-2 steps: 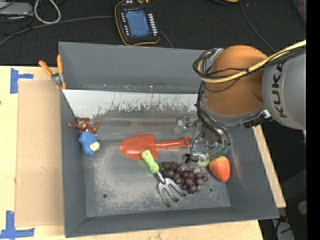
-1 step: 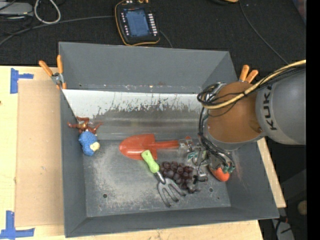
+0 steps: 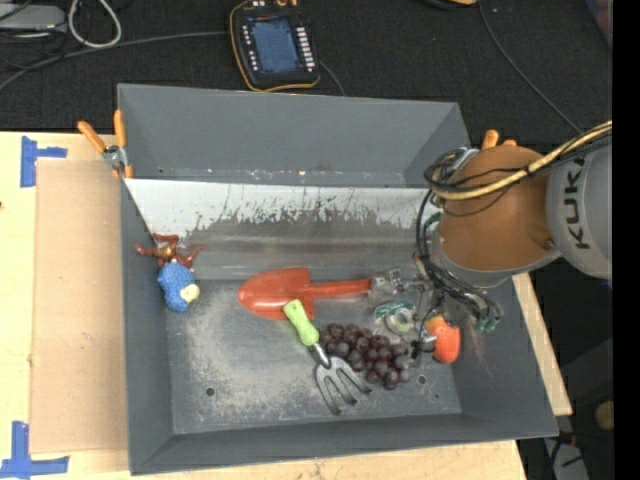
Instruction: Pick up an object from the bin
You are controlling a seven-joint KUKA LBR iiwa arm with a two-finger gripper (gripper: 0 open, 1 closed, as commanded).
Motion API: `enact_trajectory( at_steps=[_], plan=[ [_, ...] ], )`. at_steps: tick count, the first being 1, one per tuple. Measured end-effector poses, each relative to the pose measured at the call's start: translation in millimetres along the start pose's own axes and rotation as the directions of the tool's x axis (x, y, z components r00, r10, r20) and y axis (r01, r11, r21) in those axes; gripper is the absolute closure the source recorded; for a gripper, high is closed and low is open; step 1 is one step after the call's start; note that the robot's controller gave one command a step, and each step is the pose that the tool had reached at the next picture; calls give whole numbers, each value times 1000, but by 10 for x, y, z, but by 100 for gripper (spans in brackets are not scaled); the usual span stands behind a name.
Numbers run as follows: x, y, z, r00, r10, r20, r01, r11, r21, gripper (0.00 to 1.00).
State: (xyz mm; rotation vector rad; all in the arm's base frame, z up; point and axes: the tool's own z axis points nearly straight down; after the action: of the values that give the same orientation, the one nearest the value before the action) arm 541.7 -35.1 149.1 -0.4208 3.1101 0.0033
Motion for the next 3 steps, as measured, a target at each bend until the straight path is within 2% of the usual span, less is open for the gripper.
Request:
enact_trajectory(
  at_steps=[1, 2, 3],
  plan=[
    [39, 179, 416, 979, 202, -17, -202, 979, -1, 0],
    [-32, 61, 803, 986, -165, -2, 165, 986, 0, 0],
    [-45, 33, 778, 957, 289, -12, -289, 957, -3, 100]
  ],
)
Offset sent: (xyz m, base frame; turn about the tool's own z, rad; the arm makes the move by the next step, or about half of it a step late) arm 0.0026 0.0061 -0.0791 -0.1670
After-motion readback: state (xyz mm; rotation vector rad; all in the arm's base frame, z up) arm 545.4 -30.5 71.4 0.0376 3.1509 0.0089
